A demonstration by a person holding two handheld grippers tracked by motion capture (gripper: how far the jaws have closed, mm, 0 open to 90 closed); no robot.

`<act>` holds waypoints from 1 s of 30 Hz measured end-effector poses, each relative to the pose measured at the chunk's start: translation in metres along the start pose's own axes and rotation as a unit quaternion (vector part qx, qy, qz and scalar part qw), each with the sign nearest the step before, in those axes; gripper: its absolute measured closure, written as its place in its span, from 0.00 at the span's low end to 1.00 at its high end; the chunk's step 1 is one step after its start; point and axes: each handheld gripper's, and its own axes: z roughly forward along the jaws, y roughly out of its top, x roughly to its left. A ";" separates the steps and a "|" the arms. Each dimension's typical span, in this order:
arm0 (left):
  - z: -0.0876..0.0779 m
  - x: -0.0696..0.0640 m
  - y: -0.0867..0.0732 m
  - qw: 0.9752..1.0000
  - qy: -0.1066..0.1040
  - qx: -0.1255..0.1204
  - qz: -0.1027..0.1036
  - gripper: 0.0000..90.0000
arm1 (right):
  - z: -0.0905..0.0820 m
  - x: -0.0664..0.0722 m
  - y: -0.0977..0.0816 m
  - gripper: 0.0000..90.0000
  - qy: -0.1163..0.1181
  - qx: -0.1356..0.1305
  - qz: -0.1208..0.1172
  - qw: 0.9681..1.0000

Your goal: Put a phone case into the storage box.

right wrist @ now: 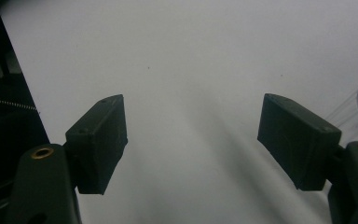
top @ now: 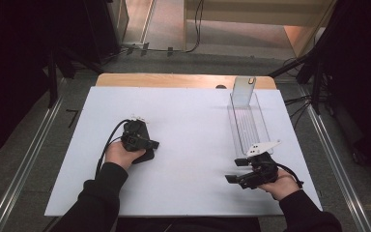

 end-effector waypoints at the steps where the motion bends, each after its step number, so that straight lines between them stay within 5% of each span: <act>1: -0.001 0.000 -0.001 1.000 0.001 0.000 0.000 1.00 | 0.000 0.000 0.000 0.24 0.000 0.000 0.000 1.000; 25: -0.038 0.023 -0.038 1.000 0.009 0.011 -0.028 1.00 | 0.000 -0.001 0.000 0.24 -0.004 -0.001 0.002 1.000; 30: -0.041 0.023 -0.040 0.999 -0.005 0.002 -0.040 0.94 | 0.000 -0.001 0.001 0.24 -0.002 0.002 0.002 1.000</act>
